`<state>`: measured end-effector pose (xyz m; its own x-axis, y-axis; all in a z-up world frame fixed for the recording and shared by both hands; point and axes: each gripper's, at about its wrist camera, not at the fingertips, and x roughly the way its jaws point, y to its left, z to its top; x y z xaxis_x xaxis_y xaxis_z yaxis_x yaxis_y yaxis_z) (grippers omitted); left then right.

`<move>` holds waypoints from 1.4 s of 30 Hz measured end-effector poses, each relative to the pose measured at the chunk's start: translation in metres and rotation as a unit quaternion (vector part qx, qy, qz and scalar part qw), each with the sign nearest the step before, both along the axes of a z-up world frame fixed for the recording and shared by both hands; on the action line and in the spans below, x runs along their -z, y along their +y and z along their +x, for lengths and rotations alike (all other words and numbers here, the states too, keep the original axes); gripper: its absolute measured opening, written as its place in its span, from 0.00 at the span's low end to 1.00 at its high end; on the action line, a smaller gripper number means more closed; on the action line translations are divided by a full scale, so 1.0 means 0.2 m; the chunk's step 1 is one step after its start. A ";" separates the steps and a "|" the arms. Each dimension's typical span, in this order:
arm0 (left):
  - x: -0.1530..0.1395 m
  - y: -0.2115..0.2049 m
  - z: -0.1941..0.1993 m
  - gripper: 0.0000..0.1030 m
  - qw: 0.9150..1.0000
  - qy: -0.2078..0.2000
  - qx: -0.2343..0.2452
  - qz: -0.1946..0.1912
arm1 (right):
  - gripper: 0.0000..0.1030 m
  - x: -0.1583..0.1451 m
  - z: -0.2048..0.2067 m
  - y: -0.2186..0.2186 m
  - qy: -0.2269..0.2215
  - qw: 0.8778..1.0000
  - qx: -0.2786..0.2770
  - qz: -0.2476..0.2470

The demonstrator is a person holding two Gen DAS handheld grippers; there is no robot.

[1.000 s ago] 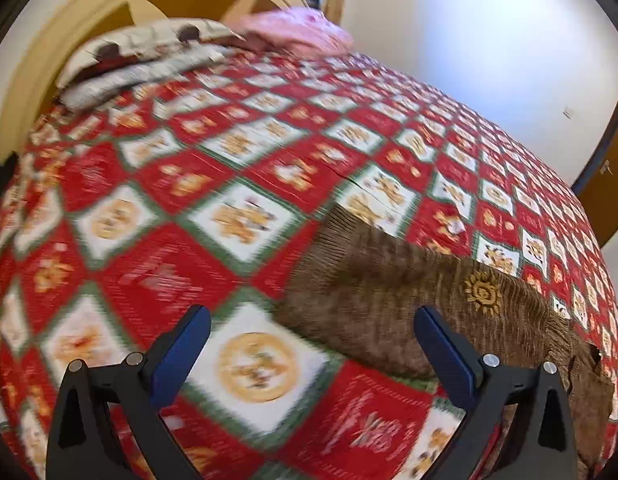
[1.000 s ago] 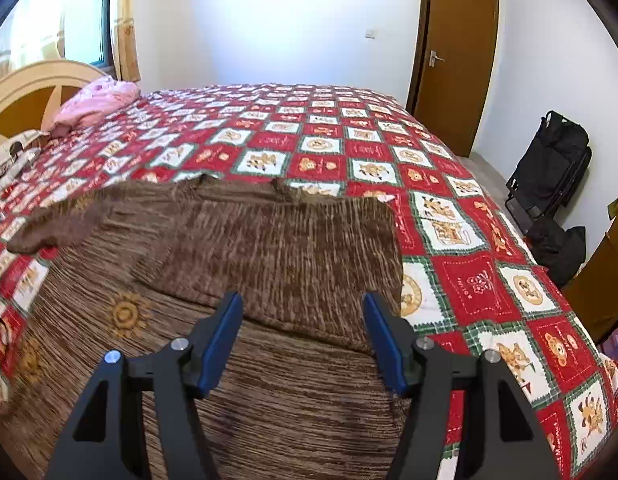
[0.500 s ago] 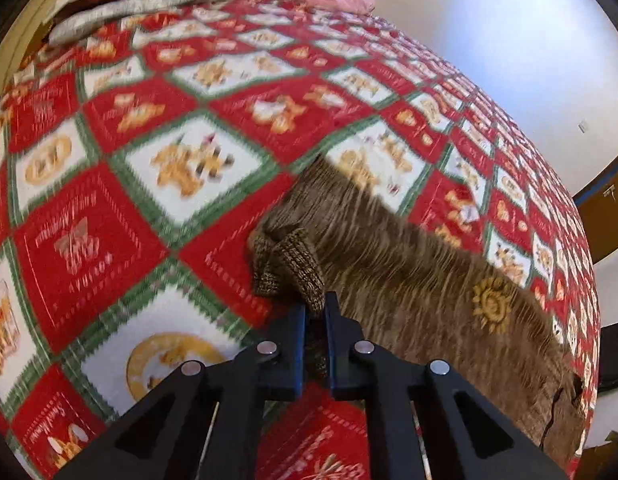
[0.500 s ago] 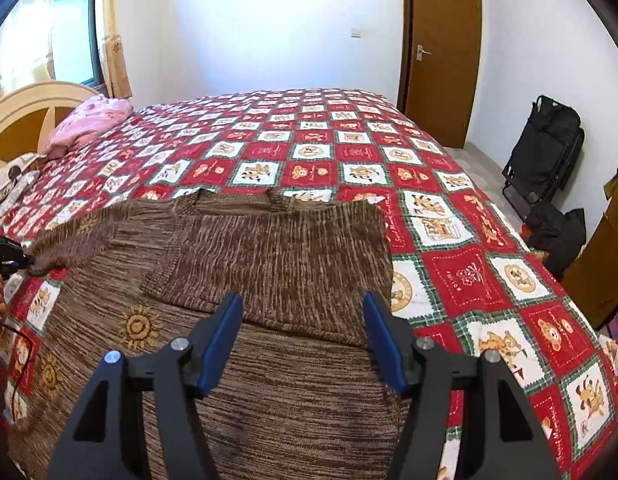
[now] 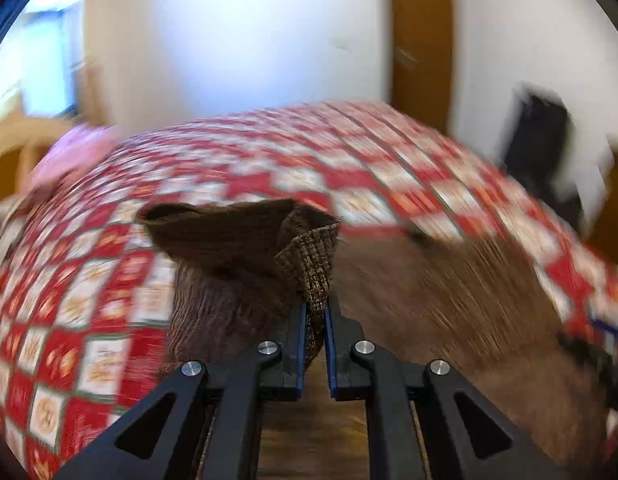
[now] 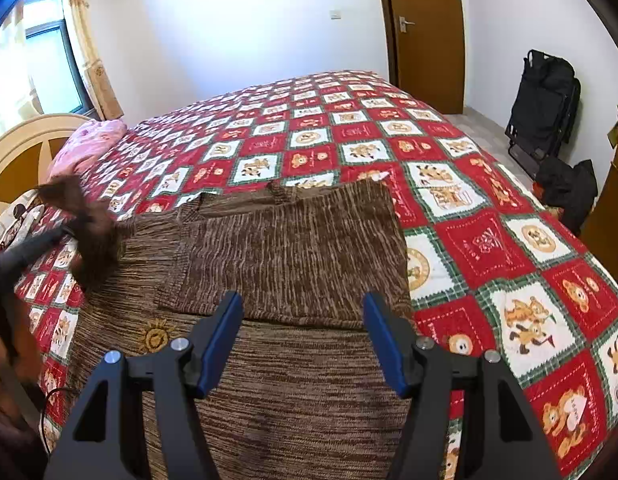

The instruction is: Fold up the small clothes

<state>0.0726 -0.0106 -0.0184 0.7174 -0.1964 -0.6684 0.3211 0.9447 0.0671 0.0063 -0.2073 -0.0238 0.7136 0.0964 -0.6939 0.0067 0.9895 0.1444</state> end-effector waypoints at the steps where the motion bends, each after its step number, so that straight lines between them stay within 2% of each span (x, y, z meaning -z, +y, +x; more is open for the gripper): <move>1: 0.04 -0.05 -0.03 0.09 1.000 0.018 0.014 0.009 | 0.63 0.00 0.00 0.00 0.004 1.000 0.000 0.005; 4: 0.08 -0.05 -0.10 0.12 0.998 0.051 0.026 -0.001 | 0.65 0.00 -0.03 -0.01 0.006 1.000 -0.006 0.014; 7: 0.07 0.11 -0.19 0.22 0.997 0.069 0.017 -0.025 | 0.68 -0.01 -0.02 -0.01 0.005 1.000 -0.014 0.016; 9: 0.06 0.21 -0.24 0.49 0.997 0.067 -0.010 -0.041 | 0.68 0.00 0.00 0.01 0.011 0.999 -0.022 0.028; 11: 0.07 0.36 -0.28 0.57 0.996 0.057 -0.053 -0.054 | 0.68 0.00 0.04 0.04 0.018 0.998 -0.033 0.056; 14: 0.12 0.53 -0.31 0.57 0.989 0.059 -0.116 -0.064 | 0.68 0.00 0.12 0.10 0.034 0.991 -0.061 0.112; 16: 0.18 0.63 -0.31 0.57 0.983 0.071 -0.151 -0.078 | 0.68 0.03 0.22 0.18 0.051 0.989 -0.075 0.119; 18: 0.22 0.70 -0.30 0.57 0.976 0.084 -0.179 -0.087 | 0.68 0.06 0.29 0.24 0.055 0.992 -0.071 0.092; 21: 0.28 0.74 -0.27 0.57 0.971 0.102 -0.196 -0.087 | 0.66 0.15 0.41 0.29 0.067 0.995 -0.060 0.052; 26: 0.27 0.76 -0.16 0.57 0.966 0.109 -0.219 -0.085 | 0.52 0.29 0.54 0.37 0.095 0.994 -0.058 0.003; 28: 0.26 0.75 -0.10 0.57 0.966 0.106 -0.226 -0.074 | 0.43 0.33 0.56 0.39 0.106 0.992 -0.064 -0.012; 29: 0.26 0.75 -0.08 0.57 0.966 0.103 -0.228 -0.071 | 0.40 0.33 0.56 0.41 0.103 0.992 -0.066 -0.024; 31: 0.27 0.74 -0.01 0.57 0.963 0.104 -0.240 -0.061 | 0.16 0.32 0.57 0.44 0.098 0.991 -0.084 -0.040; 36: 0.35 0.76 0.08 0.57 0.950 0.142 -0.265 -0.086 | 0.11 0.26 0.64 0.41 0.091 0.991 -0.087 -0.040; 42: 0.38 0.76 0.03 0.57 0.948 0.116 -0.286 -0.069 | 0.11 0.13 0.72 0.31 0.037 0.996 -0.072 -0.038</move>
